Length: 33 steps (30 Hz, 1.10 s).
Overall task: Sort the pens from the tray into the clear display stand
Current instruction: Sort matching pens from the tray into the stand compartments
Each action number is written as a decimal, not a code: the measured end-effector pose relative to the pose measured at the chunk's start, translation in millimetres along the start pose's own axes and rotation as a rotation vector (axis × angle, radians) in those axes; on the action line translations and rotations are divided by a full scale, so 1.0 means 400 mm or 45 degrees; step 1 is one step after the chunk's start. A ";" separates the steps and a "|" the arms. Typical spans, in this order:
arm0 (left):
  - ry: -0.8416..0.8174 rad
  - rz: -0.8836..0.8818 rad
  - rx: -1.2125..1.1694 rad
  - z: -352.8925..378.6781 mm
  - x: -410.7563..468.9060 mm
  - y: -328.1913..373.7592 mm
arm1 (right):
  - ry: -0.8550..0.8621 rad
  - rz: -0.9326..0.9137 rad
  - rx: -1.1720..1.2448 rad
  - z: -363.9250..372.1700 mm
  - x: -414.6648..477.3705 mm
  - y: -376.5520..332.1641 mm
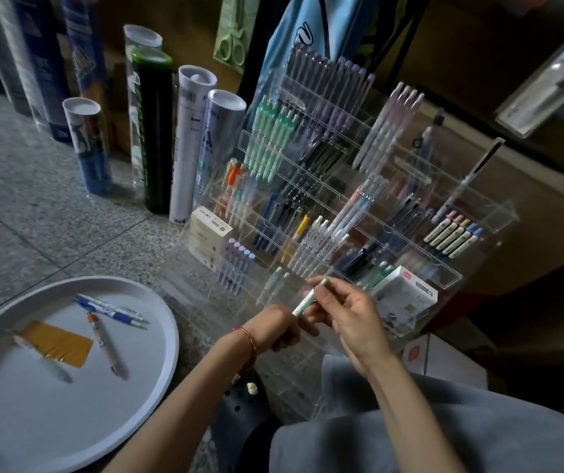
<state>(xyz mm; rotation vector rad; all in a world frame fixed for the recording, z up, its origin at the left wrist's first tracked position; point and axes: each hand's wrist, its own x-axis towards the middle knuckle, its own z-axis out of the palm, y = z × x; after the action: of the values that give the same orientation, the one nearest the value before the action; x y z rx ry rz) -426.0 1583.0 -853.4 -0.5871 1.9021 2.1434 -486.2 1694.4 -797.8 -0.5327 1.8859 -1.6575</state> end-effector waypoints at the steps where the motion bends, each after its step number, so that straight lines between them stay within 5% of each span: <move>1: 0.038 0.022 0.013 -0.002 0.003 0.003 | 0.049 -0.081 -0.053 0.003 0.002 -0.013; 5: 0.390 0.154 0.109 -0.041 0.017 0.002 | 0.457 -0.606 -0.592 0.005 0.040 -0.041; 7: 0.439 0.153 0.181 -0.058 0.020 -0.007 | 0.435 -0.687 -0.880 0.027 0.067 -0.017; 13: 0.390 0.041 0.322 -0.061 0.036 -0.023 | 0.302 -0.316 -0.906 0.048 0.144 0.086; 23: 0.341 -0.028 0.409 -0.074 0.043 -0.037 | 0.154 -0.032 -0.934 0.030 0.210 0.133; 33: 0.330 -0.037 0.480 -0.089 0.044 -0.031 | 0.202 -0.064 -0.955 0.025 0.205 0.117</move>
<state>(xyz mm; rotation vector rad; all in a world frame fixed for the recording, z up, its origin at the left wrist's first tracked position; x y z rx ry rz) -431.3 1548.0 -875.2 -0.8332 2.3371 1.6896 -538.6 1642.2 -857.2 -0.7527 2.6202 -0.9892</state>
